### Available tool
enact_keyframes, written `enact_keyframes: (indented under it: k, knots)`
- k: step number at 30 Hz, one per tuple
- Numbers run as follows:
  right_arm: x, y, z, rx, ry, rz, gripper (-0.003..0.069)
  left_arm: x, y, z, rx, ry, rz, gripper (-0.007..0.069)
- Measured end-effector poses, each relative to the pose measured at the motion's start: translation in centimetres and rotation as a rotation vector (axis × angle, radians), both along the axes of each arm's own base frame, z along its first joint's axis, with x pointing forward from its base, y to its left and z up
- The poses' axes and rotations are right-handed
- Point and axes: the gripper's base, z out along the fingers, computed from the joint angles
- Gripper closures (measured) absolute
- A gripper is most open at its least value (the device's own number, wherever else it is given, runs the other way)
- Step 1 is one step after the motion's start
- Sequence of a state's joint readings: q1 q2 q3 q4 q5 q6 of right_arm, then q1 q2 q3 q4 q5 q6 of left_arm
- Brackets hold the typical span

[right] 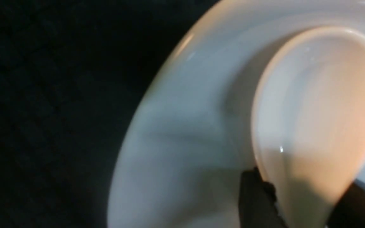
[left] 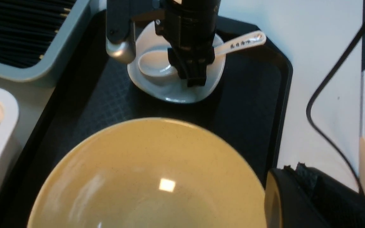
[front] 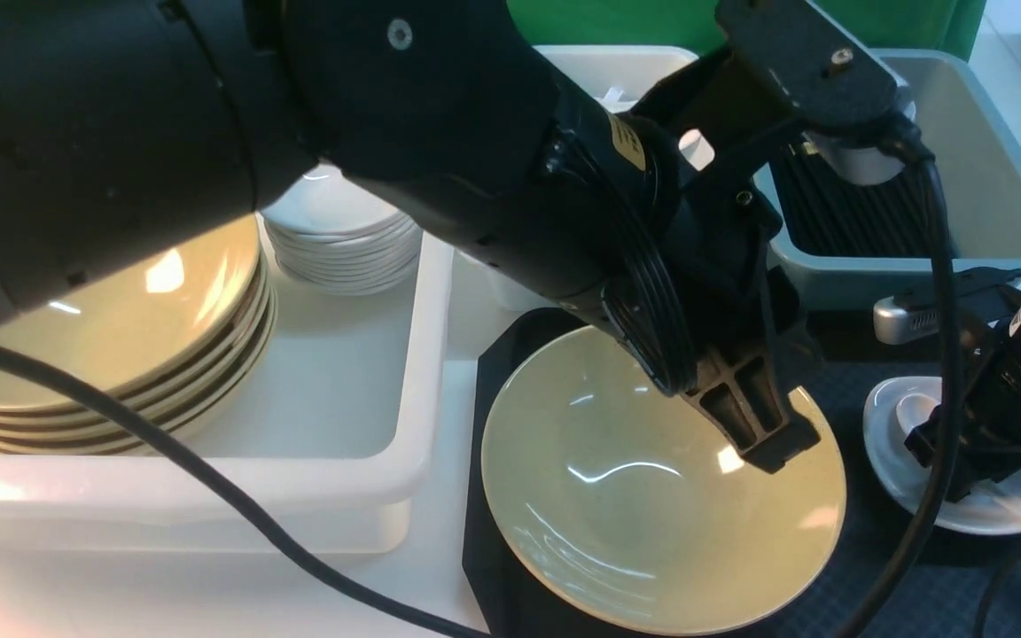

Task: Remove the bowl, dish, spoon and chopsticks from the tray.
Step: Use the right arm to grab the soup spoon in the middle, then use the right arm to put the soup spoon into the small storage box in the middle

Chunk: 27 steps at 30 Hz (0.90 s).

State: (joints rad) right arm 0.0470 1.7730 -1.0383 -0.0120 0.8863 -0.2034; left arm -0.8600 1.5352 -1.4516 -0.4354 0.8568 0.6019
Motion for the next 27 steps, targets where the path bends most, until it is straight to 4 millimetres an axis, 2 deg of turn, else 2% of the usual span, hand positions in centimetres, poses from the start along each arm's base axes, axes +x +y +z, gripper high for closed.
enact_keyframes:
  k: [3, 7, 10, 12, 13, 14, 17, 20, 21, 22, 24, 25, 27]
  knots:
    - [0.2, 0.0, 0.5, 0.000, 0.012, -0.005, 0.0355, -0.2, 0.9, 0.5, 0.039, -0.023, 0.017, 0.0636]
    - [0.6, 0.1, 4.8, 0.016, -0.092, -0.028, 0.0358, 0.0, 5.4, 1.8, 0.147, -0.003, 0.172, 0.0636]
    - [0.8, 0.8, 9.4, 0.062, -0.233, -0.033, 0.0358, 0.1, 9.8, 2.2, 0.194, -0.008, 0.328, 0.0636]
    - [1.0, 1.9, 12.2, 0.109, -0.318, -0.016, 0.0359, -0.3, 12.9, 2.2, 0.198, -0.014, 0.441, 0.0636]
    - [1.1, 2.2, 12.8, 0.120, -0.337, -0.006, 0.0359, -0.4, 13.5, 1.9, 0.205, -0.008, 0.460, 0.0636]
    - [1.4, 3.4, 14.7, 0.157, -0.396, 0.031, 0.0361, -1.0, 15.3, 1.5, 0.198, -0.004, 0.530, 0.0636]
    - [2.7, 6.5, 17.8, 0.229, -0.542, 0.109, 0.0361, -2.4, 18.2, 0.6, 0.169, -0.012, 0.625, 0.0636]
    - [4.9, 9.7, 19.5, 0.290, -0.689, 0.156, 0.0361, -4.0, 19.5, 0.1, 0.114, -0.020, 0.670, 0.0636]
    - [5.1, 10.1, 19.9, 0.301, -0.715, 0.155, 0.0361, -4.1, 19.6, 0.0, 0.112, -0.018, 0.671, 0.0636]
    - [6.8, 11.5, 20.3, 0.330, -0.789, 0.156, 0.0362, -4.7, 19.8, 0.0, 0.086, -0.014, 0.674, 0.0636]
    - [9.1, 13.3, 20.0, 0.367, -0.856, 0.148, 0.0363, -5.6, 19.8, 0.0, 0.042, 0.002, 0.672, 0.0636]
    - [9.3, 13.5, 20.2, 0.374, -0.869, 0.145, 0.0363, -5.6, 19.8, 0.1, 0.038, 0.004, 0.672, 0.0636]
    - [11.9, 14.9, 19.5, 0.410, -0.911, 0.115, 0.0363, -6.3, 19.7, 0.4, -0.007, 0.026, 0.662, 0.0636]
